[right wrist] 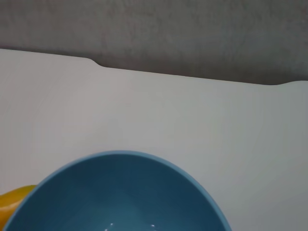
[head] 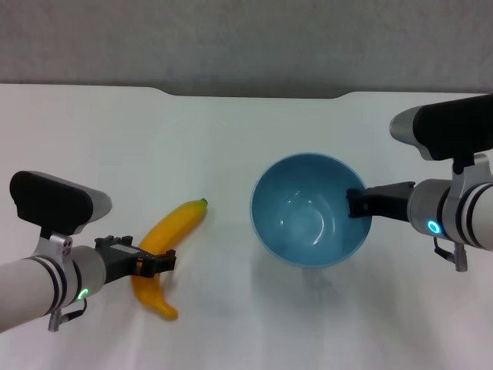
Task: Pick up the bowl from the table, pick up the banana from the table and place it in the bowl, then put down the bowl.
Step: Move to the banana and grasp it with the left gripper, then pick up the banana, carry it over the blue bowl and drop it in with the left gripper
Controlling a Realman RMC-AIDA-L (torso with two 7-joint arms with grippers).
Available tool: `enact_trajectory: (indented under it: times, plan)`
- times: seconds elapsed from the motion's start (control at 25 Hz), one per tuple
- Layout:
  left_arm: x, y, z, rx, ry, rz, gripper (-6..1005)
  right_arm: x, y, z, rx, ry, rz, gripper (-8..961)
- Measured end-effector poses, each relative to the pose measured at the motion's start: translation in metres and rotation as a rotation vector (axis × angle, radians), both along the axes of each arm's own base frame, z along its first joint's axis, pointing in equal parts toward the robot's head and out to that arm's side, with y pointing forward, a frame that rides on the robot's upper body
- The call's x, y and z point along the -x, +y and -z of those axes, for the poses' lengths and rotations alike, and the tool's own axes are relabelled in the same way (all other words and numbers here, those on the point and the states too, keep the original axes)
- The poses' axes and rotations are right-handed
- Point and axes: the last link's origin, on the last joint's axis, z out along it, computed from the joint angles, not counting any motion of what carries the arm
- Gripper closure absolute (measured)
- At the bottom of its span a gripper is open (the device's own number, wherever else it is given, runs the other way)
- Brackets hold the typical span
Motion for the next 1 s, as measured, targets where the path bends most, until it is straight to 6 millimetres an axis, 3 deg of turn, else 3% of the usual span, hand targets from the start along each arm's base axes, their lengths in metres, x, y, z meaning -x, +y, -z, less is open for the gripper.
enact_trajectory:
  times: [0.28, 0.8, 1.0]
  plan:
    - [0.004, 0.000, 0.001, 0.007, 0.009, -0.012, 91, 0.003, 0.000, 0.001, 0.004, -0.001, -0.010, 920]
    - [0.008, 0.004, 0.003, 0.013, 0.018, -0.028, 252, 0.001, -0.001, 0.001, -0.001, -0.007, -0.011, 920]
    - [0.007, 0.003, 0.001, 0.003, 0.011, -0.028, 438, 0.001, -0.001, 0.000, -0.005, -0.005, -0.015, 921]
